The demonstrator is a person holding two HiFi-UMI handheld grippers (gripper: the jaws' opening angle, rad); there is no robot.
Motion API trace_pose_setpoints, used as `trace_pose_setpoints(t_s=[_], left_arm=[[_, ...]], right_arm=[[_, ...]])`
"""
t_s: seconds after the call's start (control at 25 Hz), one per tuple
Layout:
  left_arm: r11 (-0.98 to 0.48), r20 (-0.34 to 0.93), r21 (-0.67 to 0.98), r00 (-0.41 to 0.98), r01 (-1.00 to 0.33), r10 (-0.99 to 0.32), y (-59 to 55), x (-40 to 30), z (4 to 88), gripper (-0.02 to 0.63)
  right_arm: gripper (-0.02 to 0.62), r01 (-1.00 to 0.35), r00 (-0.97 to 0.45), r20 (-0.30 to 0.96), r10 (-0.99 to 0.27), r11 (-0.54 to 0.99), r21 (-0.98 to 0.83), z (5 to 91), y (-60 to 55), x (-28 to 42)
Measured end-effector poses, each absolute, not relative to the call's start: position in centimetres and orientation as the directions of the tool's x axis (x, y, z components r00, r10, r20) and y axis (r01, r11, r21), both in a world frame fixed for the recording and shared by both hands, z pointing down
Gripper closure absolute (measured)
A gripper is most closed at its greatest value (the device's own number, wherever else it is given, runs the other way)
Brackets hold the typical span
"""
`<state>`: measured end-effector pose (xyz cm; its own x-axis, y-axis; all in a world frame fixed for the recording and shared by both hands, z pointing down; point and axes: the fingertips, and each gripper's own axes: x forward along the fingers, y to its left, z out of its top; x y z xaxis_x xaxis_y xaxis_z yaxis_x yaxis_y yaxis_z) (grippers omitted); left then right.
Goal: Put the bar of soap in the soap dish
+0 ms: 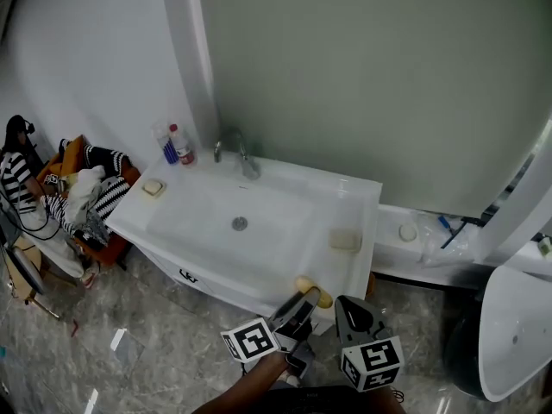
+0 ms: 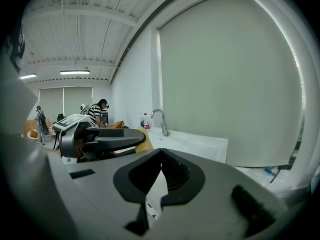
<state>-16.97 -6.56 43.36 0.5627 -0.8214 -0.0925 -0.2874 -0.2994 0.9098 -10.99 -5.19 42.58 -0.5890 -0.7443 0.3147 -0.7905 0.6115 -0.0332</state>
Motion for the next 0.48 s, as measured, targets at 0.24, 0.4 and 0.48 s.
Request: trace_pose_setpoints(t_s=[0.24, 0.4, 0.48], left_arm=[[-0.301, -0.091, 0.913, 0.581, -0.276, -0.809, -7.9, -17.2, 43.6, 0.425], [-0.291, -0.075, 0.914, 0.586, -0.283, -0.807, -9.0, -16.9, 44.0, 0.425], [-0.27, -0.053, 0.917, 0.58, -0.294, -0.813, -9.7, -17.0, 44.6, 0.425]], right_arm=[[0.583, -0.805, -0.57, 0.322, -0.756, 0.592, -0.034, 42.7, -6.4, -11.2], [0.583, -0.81, -0.565, 0.322, -0.759, 0.584, -0.045, 43.2, -7.7, -10.8], [0.583, -0.807, -0.571, 0.322, -0.756, 0.588, -0.052, 43.5, -8.4, -10.8]])
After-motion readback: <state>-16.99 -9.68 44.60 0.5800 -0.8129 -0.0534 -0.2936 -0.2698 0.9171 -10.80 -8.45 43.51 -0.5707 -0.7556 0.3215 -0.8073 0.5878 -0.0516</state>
